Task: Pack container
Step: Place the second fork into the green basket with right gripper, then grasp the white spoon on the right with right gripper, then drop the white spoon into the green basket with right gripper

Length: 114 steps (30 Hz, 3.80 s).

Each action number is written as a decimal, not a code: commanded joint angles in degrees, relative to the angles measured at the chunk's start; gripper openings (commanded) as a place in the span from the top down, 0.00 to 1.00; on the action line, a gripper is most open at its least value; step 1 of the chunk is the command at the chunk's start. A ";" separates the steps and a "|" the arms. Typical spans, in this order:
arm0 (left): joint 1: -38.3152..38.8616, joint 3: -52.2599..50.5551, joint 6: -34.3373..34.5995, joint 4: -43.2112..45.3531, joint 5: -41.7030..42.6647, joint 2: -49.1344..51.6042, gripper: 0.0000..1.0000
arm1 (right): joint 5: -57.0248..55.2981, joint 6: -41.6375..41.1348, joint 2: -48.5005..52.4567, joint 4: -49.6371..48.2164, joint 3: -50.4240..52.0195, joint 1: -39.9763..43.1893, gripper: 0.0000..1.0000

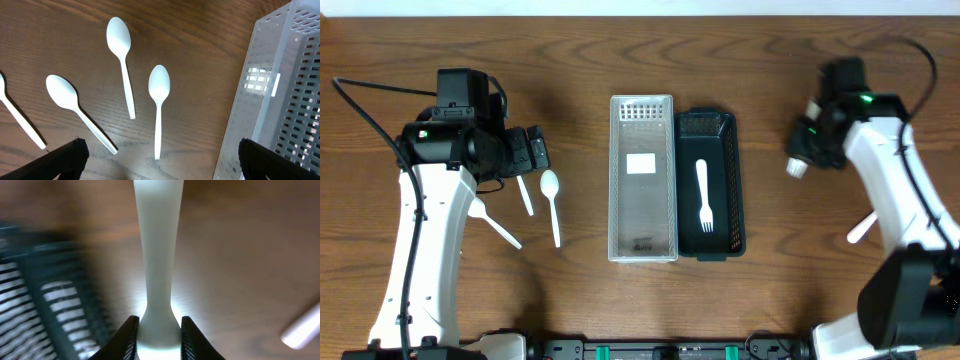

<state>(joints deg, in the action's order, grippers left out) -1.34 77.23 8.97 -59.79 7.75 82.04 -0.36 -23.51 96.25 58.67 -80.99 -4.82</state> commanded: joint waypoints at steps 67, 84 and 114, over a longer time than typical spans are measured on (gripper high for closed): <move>-0.24 0.90 -0.79 -0.20 -0.07 0.04 0.02 | -3.69 1.53 14.51 -9.11 10.21 35.56 0.27; -0.24 0.90 -0.76 -0.17 -0.07 0.04 0.02 | -1.22 1.95 17.94 -7.48 10.14 35.45 0.91; -0.24 0.90 -0.79 -0.20 -0.07 0.04 0.02 | 0.61 -1.75 2.97 -2.34 0.44 -17.57 0.89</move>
<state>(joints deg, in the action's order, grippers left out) -1.34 77.23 8.97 -59.79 7.75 82.04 1.02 -22.96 95.13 56.10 -81.14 -20.51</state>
